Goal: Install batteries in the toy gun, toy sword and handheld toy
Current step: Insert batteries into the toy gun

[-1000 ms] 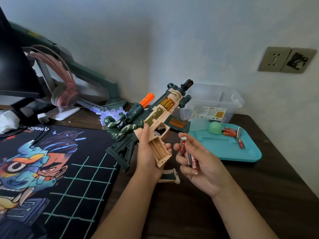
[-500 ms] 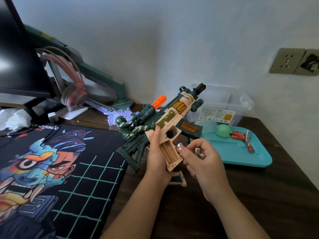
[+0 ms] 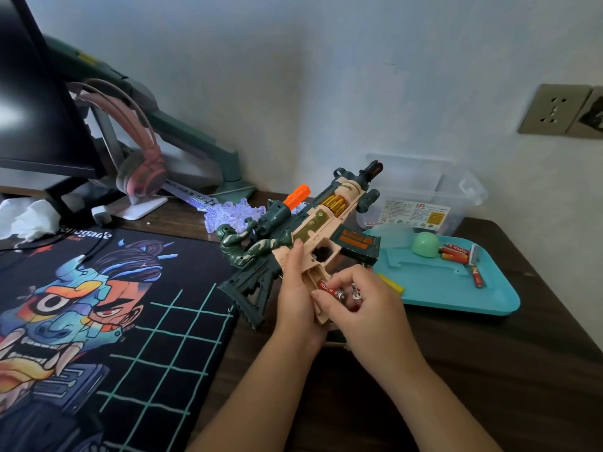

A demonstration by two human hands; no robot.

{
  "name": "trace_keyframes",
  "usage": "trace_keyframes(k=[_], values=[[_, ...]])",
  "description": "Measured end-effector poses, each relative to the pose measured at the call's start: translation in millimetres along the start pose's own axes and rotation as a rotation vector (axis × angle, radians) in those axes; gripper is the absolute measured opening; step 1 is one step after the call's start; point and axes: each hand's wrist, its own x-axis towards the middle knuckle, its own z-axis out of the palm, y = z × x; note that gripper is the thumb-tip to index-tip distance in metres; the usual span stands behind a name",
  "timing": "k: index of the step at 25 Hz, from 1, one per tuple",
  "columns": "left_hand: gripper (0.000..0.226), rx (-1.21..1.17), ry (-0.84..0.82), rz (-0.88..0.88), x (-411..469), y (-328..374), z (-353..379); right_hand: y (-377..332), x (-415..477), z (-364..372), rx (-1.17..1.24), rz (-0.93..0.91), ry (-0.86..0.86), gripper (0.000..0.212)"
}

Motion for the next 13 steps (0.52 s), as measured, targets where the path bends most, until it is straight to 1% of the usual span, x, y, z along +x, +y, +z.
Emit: trace_keyframes(k=[2, 4, 7, 9, 12, 13], values=[[0.039, 0.001, 0.02, -0.014, 2.1, 0.7, -0.7, 0.4, -2.5, -9.1, 0.034, 0.06, -0.145, 0.013], [0.039, -0.013, 0.057, -0.013, 3.4, 1.2, -2.2, -1.2, -4.0, -17.5, 0.101, 0.12, -0.257, 0.018], [0.037, -0.035, 0.08, 0.025, 3.8, 2.9, -4.1, -4.8, -3.3, -22.2, 0.208, 0.209, -0.337, 0.027], [0.04, -0.026, 0.076, 0.038, 4.7, 3.1, -6.2, -8.3, -3.4, -17.4, 0.358, 0.318, -0.295, 0.026], [0.043, -0.015, 0.069, 0.021, 3.4, 2.9, -6.7, -9.4, -3.5, -7.3, 0.546, 0.446, -0.169, 0.015], [0.043, -0.022, 0.071, 0.026, 2.8, 3.1, -5.6, -9.4, -3.1, -4.9, 0.6, 0.483, -0.155, 0.016]])
